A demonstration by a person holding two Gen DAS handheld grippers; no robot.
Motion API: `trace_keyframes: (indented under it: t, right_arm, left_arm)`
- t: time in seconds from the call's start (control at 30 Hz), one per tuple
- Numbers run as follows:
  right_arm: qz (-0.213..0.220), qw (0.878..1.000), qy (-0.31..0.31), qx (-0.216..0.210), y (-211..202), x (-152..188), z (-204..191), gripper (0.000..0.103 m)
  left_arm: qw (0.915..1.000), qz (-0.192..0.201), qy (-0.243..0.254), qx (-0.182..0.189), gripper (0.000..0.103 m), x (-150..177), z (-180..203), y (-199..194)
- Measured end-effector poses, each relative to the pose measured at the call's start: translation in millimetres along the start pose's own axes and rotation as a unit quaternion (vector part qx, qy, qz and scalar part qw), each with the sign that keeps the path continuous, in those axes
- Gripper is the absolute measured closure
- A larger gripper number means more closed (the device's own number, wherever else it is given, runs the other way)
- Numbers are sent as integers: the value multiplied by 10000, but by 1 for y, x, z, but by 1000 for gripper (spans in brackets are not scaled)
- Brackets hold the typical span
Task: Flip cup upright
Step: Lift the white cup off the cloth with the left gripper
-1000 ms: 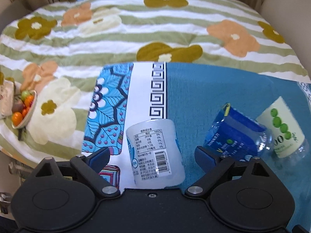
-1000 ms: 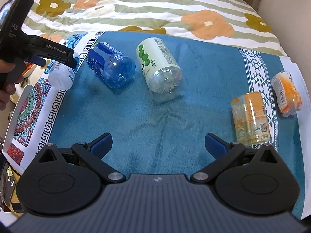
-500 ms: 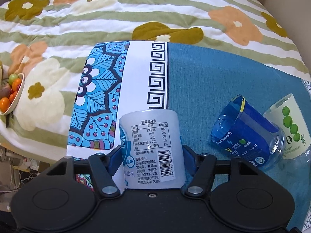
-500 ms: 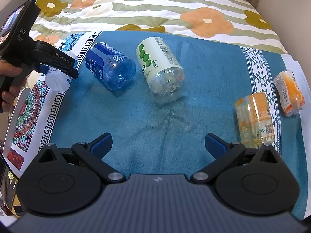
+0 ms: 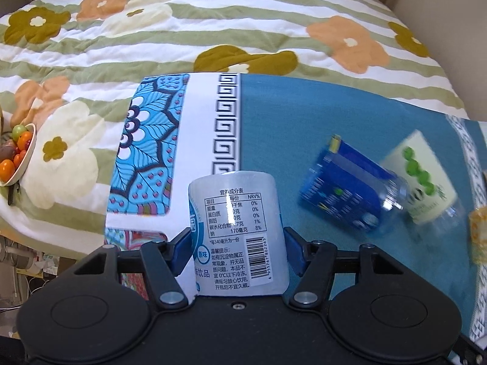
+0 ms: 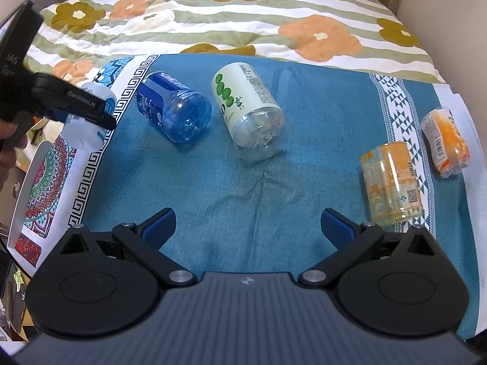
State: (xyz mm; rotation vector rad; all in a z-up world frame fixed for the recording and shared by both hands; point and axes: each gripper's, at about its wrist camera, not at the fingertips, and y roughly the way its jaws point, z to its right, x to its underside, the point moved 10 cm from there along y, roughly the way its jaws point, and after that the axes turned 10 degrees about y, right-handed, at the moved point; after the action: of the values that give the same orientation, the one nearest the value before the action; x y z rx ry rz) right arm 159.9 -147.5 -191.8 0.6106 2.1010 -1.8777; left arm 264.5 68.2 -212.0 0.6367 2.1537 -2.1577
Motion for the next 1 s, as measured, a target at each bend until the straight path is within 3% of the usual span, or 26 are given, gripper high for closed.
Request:
trace_keyframes:
  t: [0.37, 0.63, 1.0]
  right_arm:
    - [165, 9995, 229, 119, -28, 10, 32, 0]
    - [214, 9986, 409, 265, -43, 27, 64, 0]
    - [93, 9968, 649, 461, -47, 51, 104, 0]
  left_arm:
    - [9987, 202, 60, 468, 37, 48, 77, -42]
    - [9973, 129, 245, 675, 37, 74, 138, -35]
    - [9977, 70, 554, 380, 36, 79, 176, -5]
